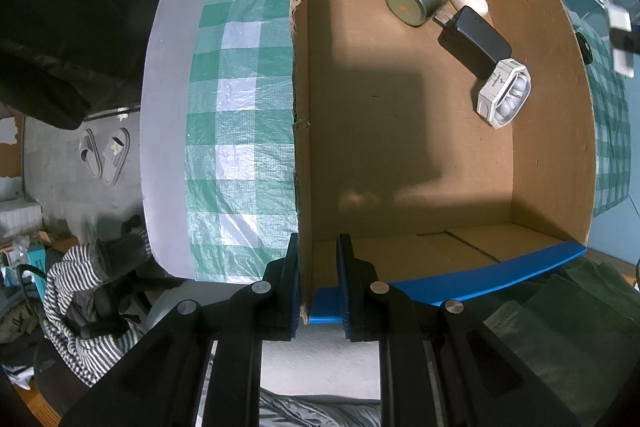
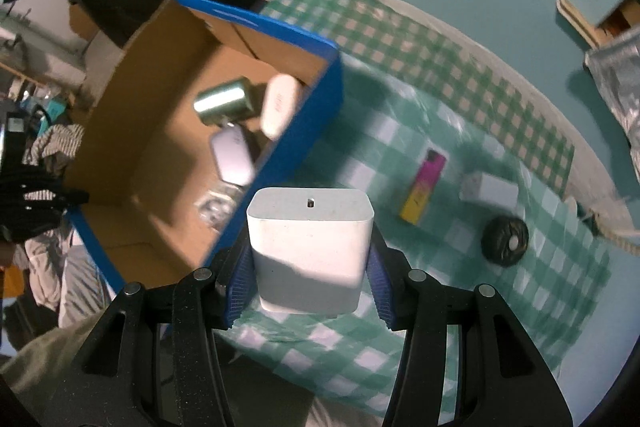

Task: Organize rigid objects
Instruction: 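Carry the white square charger with the right gripper into the box, then lower the white charger onto the grey charger and open the right gripper, then move the right gripper back over the table to the SANY lighter, then grasp the pink-gold SANY lighter with the right gripper, then carry the SANY lighter with the right gripper into the box, then lower the lighter beside the box wall and open the right gripper, then move the right gripper back over the table to the black round fan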

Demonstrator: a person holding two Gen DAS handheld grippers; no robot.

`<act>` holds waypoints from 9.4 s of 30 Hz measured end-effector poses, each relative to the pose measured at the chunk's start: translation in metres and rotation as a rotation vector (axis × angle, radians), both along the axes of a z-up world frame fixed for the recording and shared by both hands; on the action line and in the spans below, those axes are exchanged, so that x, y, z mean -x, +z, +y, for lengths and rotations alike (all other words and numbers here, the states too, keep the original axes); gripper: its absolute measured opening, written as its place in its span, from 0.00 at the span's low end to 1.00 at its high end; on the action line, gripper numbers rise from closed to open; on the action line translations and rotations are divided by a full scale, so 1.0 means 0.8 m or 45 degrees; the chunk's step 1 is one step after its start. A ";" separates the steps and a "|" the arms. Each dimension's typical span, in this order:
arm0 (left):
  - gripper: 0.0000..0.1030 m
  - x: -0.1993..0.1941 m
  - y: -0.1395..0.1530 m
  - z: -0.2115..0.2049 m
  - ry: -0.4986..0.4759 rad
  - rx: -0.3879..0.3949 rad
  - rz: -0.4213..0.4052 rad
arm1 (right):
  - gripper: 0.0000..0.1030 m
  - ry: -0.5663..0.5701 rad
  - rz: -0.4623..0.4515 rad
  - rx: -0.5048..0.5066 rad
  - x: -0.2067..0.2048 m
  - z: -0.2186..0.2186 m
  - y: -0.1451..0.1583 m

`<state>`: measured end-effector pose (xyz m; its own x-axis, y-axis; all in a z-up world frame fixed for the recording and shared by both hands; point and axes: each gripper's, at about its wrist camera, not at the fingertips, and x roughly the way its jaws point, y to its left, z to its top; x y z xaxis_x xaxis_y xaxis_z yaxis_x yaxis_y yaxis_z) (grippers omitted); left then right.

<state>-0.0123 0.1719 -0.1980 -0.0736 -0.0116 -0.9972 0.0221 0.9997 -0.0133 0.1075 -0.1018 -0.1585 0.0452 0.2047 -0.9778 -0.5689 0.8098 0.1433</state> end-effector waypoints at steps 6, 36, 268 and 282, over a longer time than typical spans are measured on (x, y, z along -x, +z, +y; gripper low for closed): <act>0.15 0.000 0.000 0.001 -0.002 0.000 0.001 | 0.50 0.094 -0.034 -0.011 -0.005 0.042 0.016; 0.15 0.001 0.001 0.000 0.000 0.002 -0.002 | 0.50 0.195 0.004 0.190 -0.020 0.138 -0.071; 0.15 -0.007 0.004 -0.005 0.008 -0.025 0.015 | 0.61 -0.174 0.064 0.039 -0.013 -0.101 -0.018; 0.15 -0.007 0.003 -0.004 0.052 -0.034 0.025 | 0.65 -0.567 0.153 0.181 -0.087 -0.226 -0.079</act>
